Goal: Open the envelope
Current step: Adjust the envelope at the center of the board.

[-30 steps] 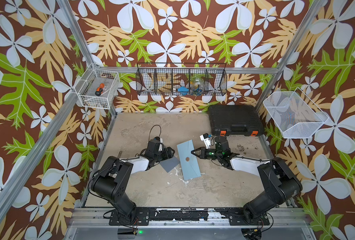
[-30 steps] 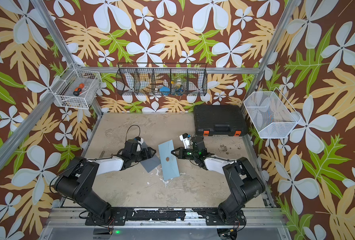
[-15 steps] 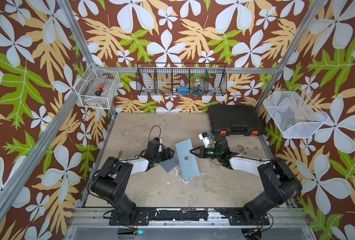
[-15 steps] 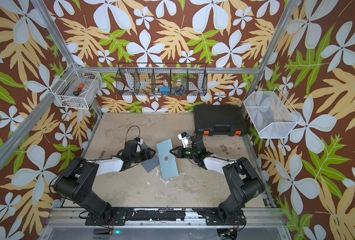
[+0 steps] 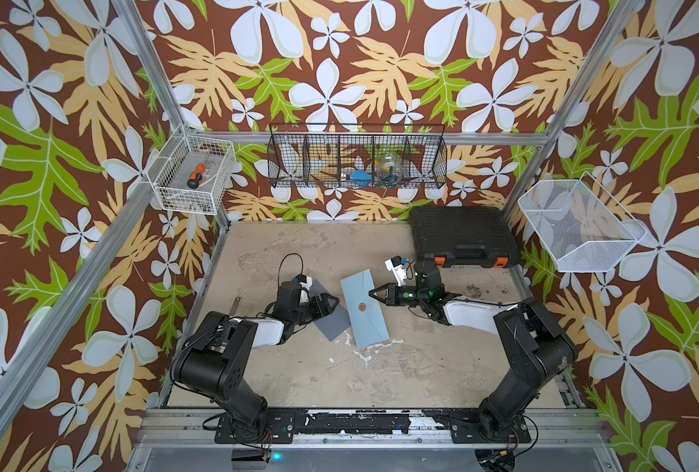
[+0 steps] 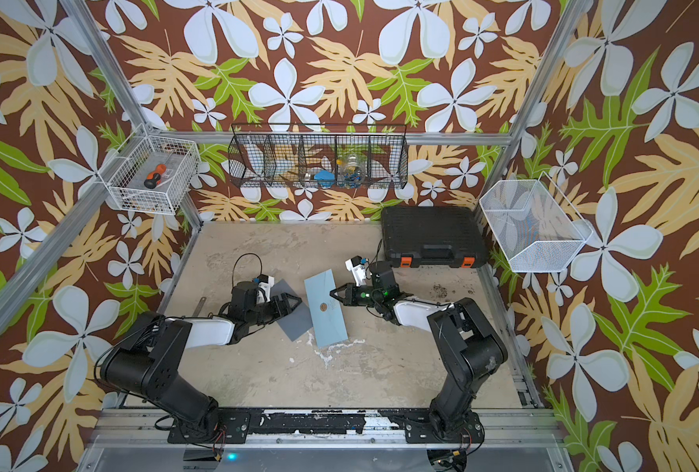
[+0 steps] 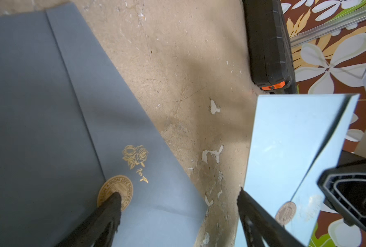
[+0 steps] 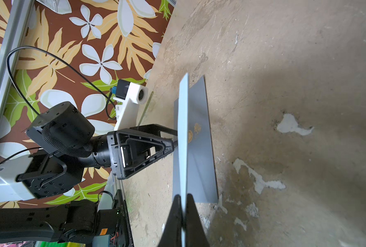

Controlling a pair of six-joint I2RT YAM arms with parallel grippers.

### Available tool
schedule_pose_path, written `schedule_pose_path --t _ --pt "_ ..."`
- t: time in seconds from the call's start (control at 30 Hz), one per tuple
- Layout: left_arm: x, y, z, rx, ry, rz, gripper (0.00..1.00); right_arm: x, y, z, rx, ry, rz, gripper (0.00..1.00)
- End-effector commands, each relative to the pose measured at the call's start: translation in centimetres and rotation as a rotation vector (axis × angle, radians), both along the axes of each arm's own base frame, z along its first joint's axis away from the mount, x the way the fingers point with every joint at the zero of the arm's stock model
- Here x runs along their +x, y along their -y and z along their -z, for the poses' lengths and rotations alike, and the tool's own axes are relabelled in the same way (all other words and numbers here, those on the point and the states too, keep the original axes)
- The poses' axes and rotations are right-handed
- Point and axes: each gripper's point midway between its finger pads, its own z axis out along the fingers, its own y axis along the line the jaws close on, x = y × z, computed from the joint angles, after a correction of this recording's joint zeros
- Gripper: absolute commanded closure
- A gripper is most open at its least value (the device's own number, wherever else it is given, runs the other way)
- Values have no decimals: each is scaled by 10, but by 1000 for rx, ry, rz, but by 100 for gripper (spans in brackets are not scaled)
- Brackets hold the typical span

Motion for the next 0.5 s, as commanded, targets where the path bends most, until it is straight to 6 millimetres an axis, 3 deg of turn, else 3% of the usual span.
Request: schedule_pose_path --t 0.0,0.23,0.47 --pt "2 6 -5 -55 14 35 13 4 -5 -2 7 22 -20 100" --pt "-3 8 17 -58 -69 45 13 10 -20 11 24 -33 -53 100" --pt "-7 13 0 -164 1 63 13 20 -32 16 38 -16 -109 100"
